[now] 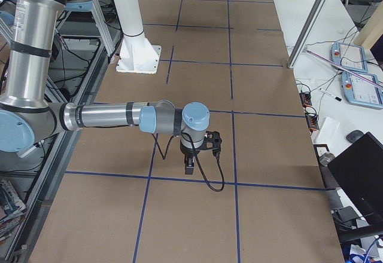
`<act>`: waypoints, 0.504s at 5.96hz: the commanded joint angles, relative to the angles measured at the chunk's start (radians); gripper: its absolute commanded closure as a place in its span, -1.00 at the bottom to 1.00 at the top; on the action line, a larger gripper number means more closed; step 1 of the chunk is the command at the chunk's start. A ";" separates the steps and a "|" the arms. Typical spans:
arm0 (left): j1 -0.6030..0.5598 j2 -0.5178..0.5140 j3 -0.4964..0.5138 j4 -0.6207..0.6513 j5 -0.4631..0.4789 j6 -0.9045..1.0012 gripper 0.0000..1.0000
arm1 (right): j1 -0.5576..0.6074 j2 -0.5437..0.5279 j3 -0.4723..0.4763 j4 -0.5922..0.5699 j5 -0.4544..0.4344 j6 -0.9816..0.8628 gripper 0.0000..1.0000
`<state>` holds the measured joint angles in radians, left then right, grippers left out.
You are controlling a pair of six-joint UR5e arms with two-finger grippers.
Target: Transfer and stack yellow cup on green cup
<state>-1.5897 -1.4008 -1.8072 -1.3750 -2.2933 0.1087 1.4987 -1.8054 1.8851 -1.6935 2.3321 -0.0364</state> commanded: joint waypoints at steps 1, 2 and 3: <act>0.002 -0.001 0.012 -0.009 -0.012 0.000 -1.00 | 0.000 0.003 -0.001 0.005 0.004 0.003 -1.00; 0.002 -0.007 0.017 -0.021 -0.012 0.000 -1.00 | 0.000 0.003 -0.018 0.058 0.007 0.006 -1.00; 0.002 -0.009 0.019 -0.036 -0.012 0.002 -1.00 | 0.000 0.001 -0.046 0.121 0.021 0.010 -1.00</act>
<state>-1.5878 -1.4070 -1.7914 -1.3970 -2.3053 0.1093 1.4987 -1.8031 1.8628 -1.6301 2.3425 -0.0302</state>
